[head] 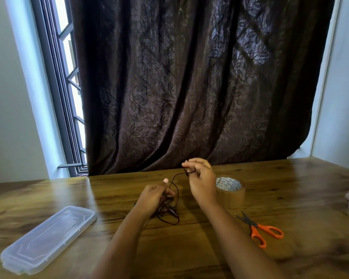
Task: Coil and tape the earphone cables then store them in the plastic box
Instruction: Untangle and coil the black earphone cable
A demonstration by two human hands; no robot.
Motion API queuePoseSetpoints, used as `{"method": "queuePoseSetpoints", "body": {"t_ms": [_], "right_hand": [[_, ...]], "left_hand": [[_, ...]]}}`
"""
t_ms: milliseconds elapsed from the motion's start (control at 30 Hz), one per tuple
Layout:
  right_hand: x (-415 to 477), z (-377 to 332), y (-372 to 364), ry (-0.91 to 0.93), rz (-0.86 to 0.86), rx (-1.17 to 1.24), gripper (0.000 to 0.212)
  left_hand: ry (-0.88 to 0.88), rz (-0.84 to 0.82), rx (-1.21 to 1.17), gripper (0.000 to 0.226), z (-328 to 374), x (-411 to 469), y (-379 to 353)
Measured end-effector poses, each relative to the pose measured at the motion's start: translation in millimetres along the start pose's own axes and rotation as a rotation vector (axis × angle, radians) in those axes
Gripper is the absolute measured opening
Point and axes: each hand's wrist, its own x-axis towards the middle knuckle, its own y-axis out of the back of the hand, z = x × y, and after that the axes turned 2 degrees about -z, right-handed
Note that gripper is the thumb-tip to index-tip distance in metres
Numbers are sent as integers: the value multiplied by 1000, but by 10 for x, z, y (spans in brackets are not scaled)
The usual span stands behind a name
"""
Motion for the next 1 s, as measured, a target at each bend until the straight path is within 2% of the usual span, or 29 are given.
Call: {"method": "queuePoseSetpoints", "body": {"t_ms": [33, 67, 133, 167, 200, 300, 367, 433, 533, 600, 667, 700, 767, 900, 1000], "right_hand": [[9, -3, 6, -62, 11, 91, 39], [19, -7, 8, -128, 16, 209, 37], [28, -39, 22, -250, -9, 476, 34], [31, -57, 30, -287, -37, 576, 35], [31, -73, 37, -308, -65, 636, 36], [5, -101, 42, -321, -124, 737, 37], [-16, -118, 50, -318, -150, 809, 38], [-25, -121, 55, -314, -180, 847, 43], [-12, -111, 54, -337, -217, 706, 48], [-22, -105, 44, -314, -273, 562, 35], [-46, -108, 29, -263, -370, 479, 14], [-59, -112, 22, -245, -414, 467, 7], [-58, -108, 14, -215, -448, 424, 11], [-57, -88, 103, -40, -391, -21, 17], [-89, 12, 254, 40, -314, -239, 21]], "left_hand": [[-5, 21, 72, 46, -6, -8, -8], [-40, 90, 243, 43, -26, -13, -27], [-225, 420, 793, 41, -85, -26, -78], [-324, 560, 991, 41, -82, -63, -114], [-370, 616, 1083, 40, -31, -117, -159], [-300, 522, 1147, 39, 42, -185, -245], [-320, 506, 1223, 33, -13, -169, -233], [-408, 558, 1212, 24, -65, -149, -170], [-575, 652, 1131, 40, -116, -85, -81], [-713, 614, 1083, 47, -131, -57, -95], [-770, 541, 1031, 44, -163, -33, -133], [-774, 501, 991, 40, -176, -28, -137], [-755, 437, 930, 31, -188, -19, -107], [-667, 436, 743, 24, -236, 3, -20], [-620, 399, 558, 20, -267, 8, 28]]}}
